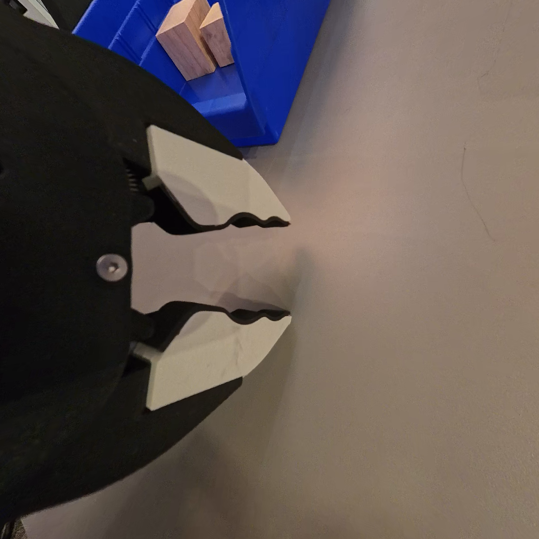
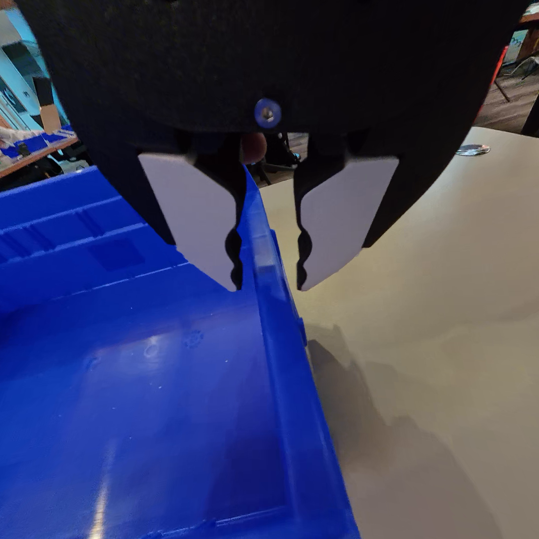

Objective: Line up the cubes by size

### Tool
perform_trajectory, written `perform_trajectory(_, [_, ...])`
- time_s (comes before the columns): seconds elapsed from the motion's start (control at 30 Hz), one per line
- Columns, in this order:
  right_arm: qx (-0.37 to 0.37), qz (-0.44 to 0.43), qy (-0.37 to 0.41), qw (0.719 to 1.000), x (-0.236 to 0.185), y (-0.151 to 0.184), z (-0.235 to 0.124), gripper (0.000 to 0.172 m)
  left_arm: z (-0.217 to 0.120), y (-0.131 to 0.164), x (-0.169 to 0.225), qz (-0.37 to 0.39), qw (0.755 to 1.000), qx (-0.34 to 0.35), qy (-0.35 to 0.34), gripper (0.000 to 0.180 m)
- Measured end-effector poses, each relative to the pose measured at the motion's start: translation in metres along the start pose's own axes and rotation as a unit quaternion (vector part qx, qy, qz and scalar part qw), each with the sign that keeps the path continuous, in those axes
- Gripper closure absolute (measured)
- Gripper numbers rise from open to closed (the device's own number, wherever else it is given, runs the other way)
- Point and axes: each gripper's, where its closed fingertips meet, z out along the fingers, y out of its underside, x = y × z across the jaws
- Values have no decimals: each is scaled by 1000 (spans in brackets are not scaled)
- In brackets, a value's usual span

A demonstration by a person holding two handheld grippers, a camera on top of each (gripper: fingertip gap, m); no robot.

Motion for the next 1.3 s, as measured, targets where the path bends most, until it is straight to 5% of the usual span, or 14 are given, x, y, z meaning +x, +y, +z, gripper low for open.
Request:
perform_trajectory(0.27, [70, 35, 142, 987, -7, -14, -68, 132, -3, -6, -7, -41, 997, 31, -50, 110])
perform_trajectory(0.5, [264, 11, 220, 939, -61, -144, -141, 132, -13, -76, -31, -112, 976, 154, -107, 97])
perform_trajectory(0.67, [386, 42, 208, 898, -76, -245, -149, 130, -16, -129, -51, -137, 958, 207, -145, 86])
perform_trajectory(0.87, [542, 162, 125, 815, -56, -321, -155, 128, -23, -203, -75, -187, 911, 334, -155, 91])
perform_trajectory(1.03, [597, 227, 88, 764, -28, -352, -144, 128, -16, -232, -102, -234, 883, 375, -157, 91])
perform_trajectory(1.2, [593, 232, 129, 760, -19, -366, -126, 128, 10, -225, -121, -287, 863, 378, -171, 91])
perform_trajectory(1.3, [620, 224, 173, 731, -17, -362, -140, 132, 15, -228, -119, -279, 865, 383, -166, 95])
